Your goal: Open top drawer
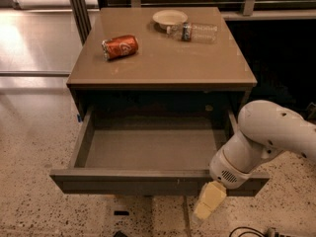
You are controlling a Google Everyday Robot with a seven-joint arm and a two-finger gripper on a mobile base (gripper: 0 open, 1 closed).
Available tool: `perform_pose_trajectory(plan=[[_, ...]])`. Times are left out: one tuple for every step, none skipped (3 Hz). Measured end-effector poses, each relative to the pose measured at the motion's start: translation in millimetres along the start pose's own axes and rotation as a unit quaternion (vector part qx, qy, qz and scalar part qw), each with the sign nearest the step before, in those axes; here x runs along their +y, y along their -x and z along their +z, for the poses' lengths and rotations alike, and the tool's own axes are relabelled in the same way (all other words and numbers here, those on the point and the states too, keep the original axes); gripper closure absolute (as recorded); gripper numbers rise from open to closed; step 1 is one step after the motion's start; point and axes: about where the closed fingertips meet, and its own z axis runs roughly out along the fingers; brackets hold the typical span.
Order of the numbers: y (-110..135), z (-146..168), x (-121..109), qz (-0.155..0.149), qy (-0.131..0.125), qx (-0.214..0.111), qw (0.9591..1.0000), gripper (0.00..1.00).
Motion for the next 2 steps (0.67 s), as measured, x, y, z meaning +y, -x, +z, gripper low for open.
perform_pose_trajectory(plan=[[-16.6,-3.5,17.8,0.025,0.03,-0.023,0.999,0.0],[-16.6,-3.5,17.8,0.025,0.03,-0.023,0.999,0.0]])
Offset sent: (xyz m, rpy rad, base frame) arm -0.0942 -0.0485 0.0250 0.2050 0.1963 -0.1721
